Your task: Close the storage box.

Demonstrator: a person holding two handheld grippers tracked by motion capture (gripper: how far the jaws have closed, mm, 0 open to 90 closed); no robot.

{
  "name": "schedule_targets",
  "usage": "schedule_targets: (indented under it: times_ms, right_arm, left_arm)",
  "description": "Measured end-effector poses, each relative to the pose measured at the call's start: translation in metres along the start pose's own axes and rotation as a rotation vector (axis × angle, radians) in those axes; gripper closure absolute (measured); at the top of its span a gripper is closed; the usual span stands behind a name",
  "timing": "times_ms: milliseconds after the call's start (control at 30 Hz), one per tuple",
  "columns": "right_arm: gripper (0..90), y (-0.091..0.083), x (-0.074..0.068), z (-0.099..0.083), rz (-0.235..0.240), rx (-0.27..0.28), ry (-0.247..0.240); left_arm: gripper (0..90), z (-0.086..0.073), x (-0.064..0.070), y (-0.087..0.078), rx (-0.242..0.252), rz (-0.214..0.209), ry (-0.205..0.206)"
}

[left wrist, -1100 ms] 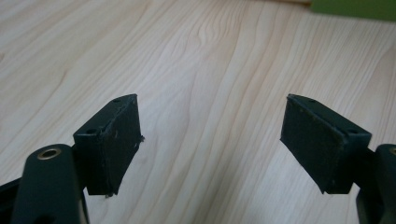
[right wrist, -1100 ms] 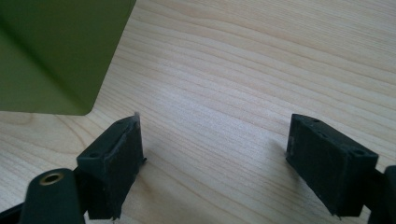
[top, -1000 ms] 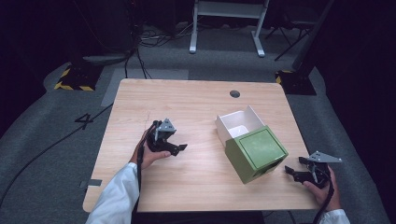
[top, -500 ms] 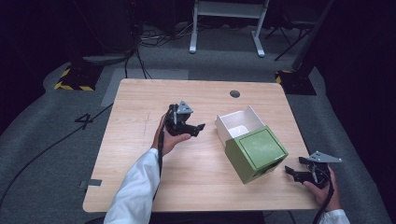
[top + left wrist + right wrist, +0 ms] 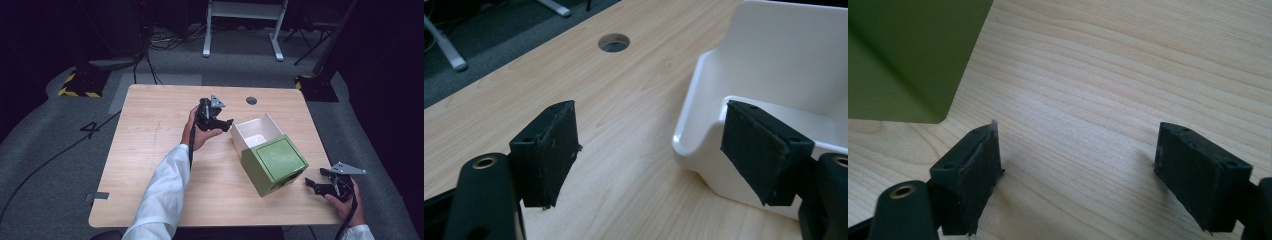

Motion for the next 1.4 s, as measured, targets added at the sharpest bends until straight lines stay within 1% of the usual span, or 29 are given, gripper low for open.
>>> schedule_targets:
  times_ms: [33, 100, 133, 167, 200, 233, 267, 367, 500, 567, 633, 700, 733, 767, 867, 967, 1033, 1133, 1167, 1233, 1267, 1300, 1333, 1367, 1400]
  right_arm:
    - [18.7, 0.0, 0.0, 0.0, 0.0, 0.0, 0.0]
    - [18.7, 0.0, 0.0, 0.0, 0.0, 0.001, -0.001]
    - [18.7, 0.0, 0.0, 0.0, 0.0, 0.001, -0.001]
    - [18.7, 0.0, 0.0, 0.0, 0.0, 0.001, -0.001]
    - [18.7, 0.0, 0.0, 0.0, 0.0, 0.001, -0.001]
    - [18.7, 0.0, 0.0, 0.0, 0.0, 0.001, -0.001]
    - [18.7, 0.0, 0.0, 0.0, 0.0, 0.001, -0.001]
    - [18.7, 0.0, 0.0, 0.0, 0.0, 0.001, -0.001]
    - [18.7, 0.0, 0.0, 0.0, 0.0, 0.001, -0.001]
    - [18.8, 0.0, 0.0, 0.0, 0.0, 0.001, -0.001]
    - [18.7, 0.0, 0.0, 0.0, 0.0, 0.001, 0.0]
    - [18.7, 0.0, 0.0, 0.0, 0.0, 0.001, -0.001]
    - [18.8, 0.0, 0.0, 0.0, 0.0, 0.001, -0.001]
    - [18.8, 0.0, 0.0, 0.0, 0.0, 0.001, -0.001]
    - [18.7, 0.0, 0.0, 0.0, 0.0, 0.001, 0.0]
    - [18.7, 0.0, 0.0, 0.0, 0.0, 0.001, -0.001]
    - [18.7, 0.0, 0.0, 0.0, 0.0, 0.001, -0.001]
    - [18.7, 0.0, 0.0, 0.0, 0.0, 0.001, 0.0]
    - [18.7, 0.0, 0.0, 0.0, 0.0, 0.001, 0.0]
    - [18.7, 0.0, 0.0, 0.0, 0.0, 0.001, 0.0]
    - [18.7, 0.0, 0.0, 0.0, 0.0, 0.001, -0.001]
    - [18.7, 0.0, 0.0, 0.0, 0.0, 0.001, 0.0]
    - [18.7, 0.0, 0.0, 0.0, 0.0, 0.001, 0.0]
    - [18.7, 0.0, 0.0, 0.0, 0.0, 0.0, 0.0]
    - [18.7, 0.0, 0.0, 0.0, 0.0, 0.0, 0.0]
  left_arm:
    - [23.1, -0.001, -0.002, 0.003, -0.01, -0.003, -0.01]
    - [22.8, -0.003, -0.005, 0.009, -0.03, 0.012, -0.003]
    - [22.8, -0.004, -0.004, 0.013, -0.033, 0.001, -0.012]
    - [22.7, -0.004, -0.003, 0.016, -0.033, -0.002, -0.012]
    - [24.3, -0.004, -0.004, 0.017, -0.038, 0.008, -0.007]
    - [25.4, -0.004, -0.004, 0.017, -0.038, 0.008, -0.007]
    - [26.7, -0.003, -0.002, 0.021, -0.028, 0.001, -0.016]
    - [27.2, -0.004, -0.001, 0.024, -0.012, -0.023, -0.029]
    - [28.5, -0.004, 0.003, 0.027, -0.013, -0.06, -0.027]
    - [28.7, -0.005, 0.005, 0.027, -0.016, -0.08, -0.016]
    - [28.6, -0.007, 0.009, 0.027, -0.012, -0.105, -0.02]
    - [28.6, -0.008, 0.014, 0.026, -0.017, -0.132, 0.004]
    - [27.9, -0.009, 0.016, 0.026, -0.02, -0.141, 0.006]
    - [27.1, -0.009, 0.016, 0.026, -0.02, -0.141, 0.006]
    - [27.8, -0.013, 0.022, 0.025, -0.024, -0.141, 0.02]
    - [27.8, -0.016, 0.027, 0.023, -0.017, -0.141, 0.015]
    - [28.1, -0.016, 0.028, 0.023, -0.016, -0.144, 0.02]
    - [28.1, -0.018, 0.034, 0.024, -0.006, -0.155, 0.02]
    - [28.2, -0.018, 0.036, 0.025, -0.001, -0.163, 0.013]
    - [28.1, -0.018, 0.041, 0.026, 0.006, -0.181, 0.026]
    - [28.0, -0.017, 0.045, 0.026, 0.009, -0.188, 0.024]
    - [28.0, -0.017, 0.048, 0.026, 0.009, -0.19, 0.029]
    - [28.0, -0.017, 0.048, 0.026, 0.009, -0.19, 0.029]
    - [28.0, -0.017, 0.056, 0.026, 0.011, -0.211, 0.037]
    - [27.9, -0.017, 0.06, 0.027, 0.014, -0.218, 0.043]
Point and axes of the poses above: each handheld gripper's, and its own axes: y roughly forward along the jaws, z roughly out of its top, x roughly to its right, the point moved 10 cm from there along y, roughly forward along the jaws, and after that the axes turned 9 degrees about -z, right-handed, at the moved point
